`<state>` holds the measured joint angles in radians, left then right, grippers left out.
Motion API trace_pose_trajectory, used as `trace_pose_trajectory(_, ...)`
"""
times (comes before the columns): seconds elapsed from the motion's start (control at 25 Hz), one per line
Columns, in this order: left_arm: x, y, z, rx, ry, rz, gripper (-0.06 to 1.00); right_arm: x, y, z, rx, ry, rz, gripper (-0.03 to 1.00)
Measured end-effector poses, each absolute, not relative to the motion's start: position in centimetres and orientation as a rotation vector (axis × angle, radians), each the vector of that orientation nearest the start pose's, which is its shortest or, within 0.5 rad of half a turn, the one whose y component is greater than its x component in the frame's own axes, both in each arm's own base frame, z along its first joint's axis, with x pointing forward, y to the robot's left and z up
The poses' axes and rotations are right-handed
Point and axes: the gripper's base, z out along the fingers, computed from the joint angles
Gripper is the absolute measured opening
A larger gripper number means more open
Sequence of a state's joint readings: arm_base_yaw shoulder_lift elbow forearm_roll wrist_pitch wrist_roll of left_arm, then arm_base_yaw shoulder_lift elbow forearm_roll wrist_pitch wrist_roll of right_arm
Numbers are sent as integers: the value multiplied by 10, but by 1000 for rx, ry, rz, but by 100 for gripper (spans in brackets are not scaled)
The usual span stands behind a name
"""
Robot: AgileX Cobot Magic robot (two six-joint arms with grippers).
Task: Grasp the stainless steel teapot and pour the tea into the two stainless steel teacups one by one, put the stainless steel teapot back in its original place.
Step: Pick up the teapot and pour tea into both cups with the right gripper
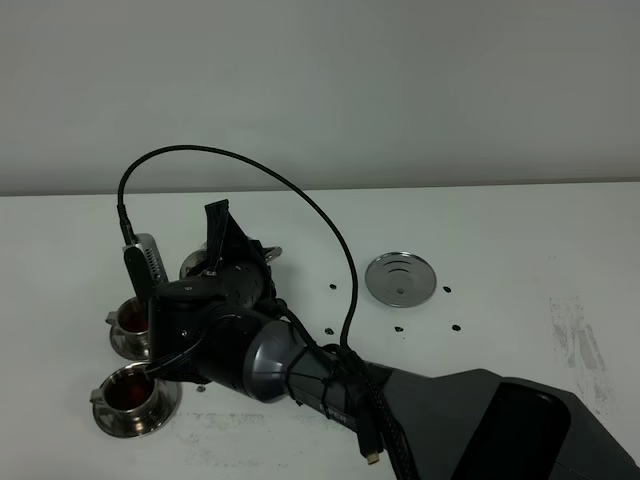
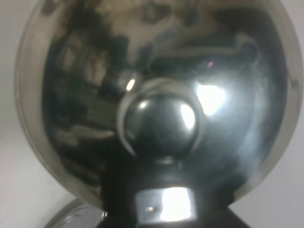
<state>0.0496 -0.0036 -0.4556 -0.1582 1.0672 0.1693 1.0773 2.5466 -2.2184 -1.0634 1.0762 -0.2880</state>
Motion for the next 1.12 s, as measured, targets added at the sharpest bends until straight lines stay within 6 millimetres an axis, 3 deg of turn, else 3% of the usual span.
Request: trace_pose_trajectory(1.12, -1, -13, 265, 129, 2077, -58, 54, 316, 439, 163, -1822, 1463, -1065, 17)
